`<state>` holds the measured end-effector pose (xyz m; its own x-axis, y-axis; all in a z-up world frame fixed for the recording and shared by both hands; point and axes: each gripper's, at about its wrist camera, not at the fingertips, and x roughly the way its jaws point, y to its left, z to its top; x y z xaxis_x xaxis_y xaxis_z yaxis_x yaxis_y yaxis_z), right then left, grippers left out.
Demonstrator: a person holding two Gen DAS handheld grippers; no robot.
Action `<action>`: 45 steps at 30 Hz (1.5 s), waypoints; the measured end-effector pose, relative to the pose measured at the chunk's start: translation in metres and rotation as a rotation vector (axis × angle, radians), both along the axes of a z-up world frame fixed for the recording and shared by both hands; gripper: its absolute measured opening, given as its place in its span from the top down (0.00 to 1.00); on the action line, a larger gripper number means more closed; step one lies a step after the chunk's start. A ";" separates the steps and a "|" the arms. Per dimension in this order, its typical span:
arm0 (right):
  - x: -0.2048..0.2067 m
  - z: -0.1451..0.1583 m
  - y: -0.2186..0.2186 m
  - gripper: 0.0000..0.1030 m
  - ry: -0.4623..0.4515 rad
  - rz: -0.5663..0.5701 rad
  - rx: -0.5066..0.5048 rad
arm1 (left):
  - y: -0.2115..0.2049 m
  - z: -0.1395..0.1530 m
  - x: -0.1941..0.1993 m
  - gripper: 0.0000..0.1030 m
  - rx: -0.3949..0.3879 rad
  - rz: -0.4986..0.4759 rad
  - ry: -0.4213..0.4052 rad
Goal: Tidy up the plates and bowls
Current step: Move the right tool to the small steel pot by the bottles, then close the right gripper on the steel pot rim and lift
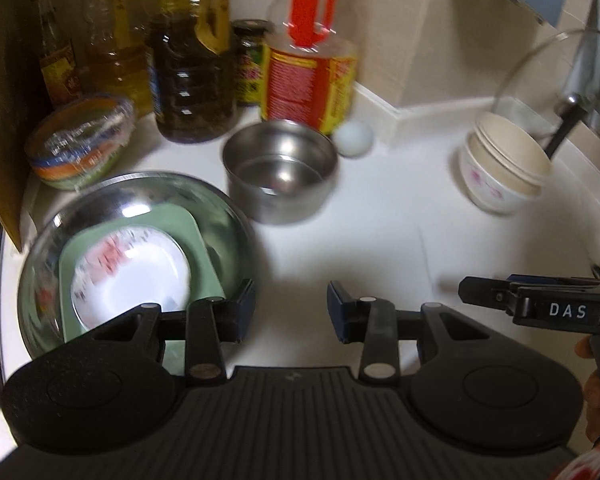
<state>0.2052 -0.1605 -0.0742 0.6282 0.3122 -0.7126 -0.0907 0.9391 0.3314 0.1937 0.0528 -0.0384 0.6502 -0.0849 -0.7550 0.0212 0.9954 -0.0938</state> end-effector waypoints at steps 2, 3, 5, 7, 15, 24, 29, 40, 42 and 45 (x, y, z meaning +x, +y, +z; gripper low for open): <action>0.013 0.001 0.006 0.27 -0.019 0.012 0.007 | 0.009 0.001 0.011 0.66 0.002 0.013 -0.010; 0.019 0.002 0.009 0.27 -0.029 0.014 0.008 | 0.012 0.002 0.016 0.66 0.005 0.020 -0.012; 0.030 0.004 0.016 0.27 -0.053 0.023 0.012 | 0.019 0.003 0.027 0.66 0.006 0.029 -0.020; 0.039 0.006 0.022 0.27 -0.067 0.028 0.017 | 0.025 0.003 0.038 0.66 0.009 0.036 -0.023; 0.074 0.009 0.043 0.33 -0.110 0.045 0.035 | 0.037 0.001 0.072 0.66 0.023 0.032 -0.037; 0.109 0.000 0.060 0.44 -0.114 0.048 0.070 | 0.049 -0.013 0.112 0.66 0.029 0.042 -0.032; 0.128 -0.004 0.071 0.49 -0.118 0.048 0.059 | 0.050 -0.019 0.131 0.67 0.046 0.043 -0.024; 0.144 -0.020 0.083 0.77 -0.099 0.054 0.065 | 0.050 -0.034 0.149 0.78 0.035 0.029 0.012; 0.144 -0.020 0.084 0.80 -0.102 0.056 0.065 | 0.049 -0.036 0.150 0.83 0.029 0.026 0.018; 0.144 -0.020 0.085 0.83 -0.104 0.060 0.068 | 0.050 -0.039 0.152 0.87 0.021 0.025 0.028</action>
<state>0.3492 -0.0750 -0.0944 0.6764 0.3967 -0.6206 -0.1831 0.9067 0.3799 0.3453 0.1024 -0.0779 0.6306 -0.0527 -0.7743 -0.0065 0.9973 -0.0731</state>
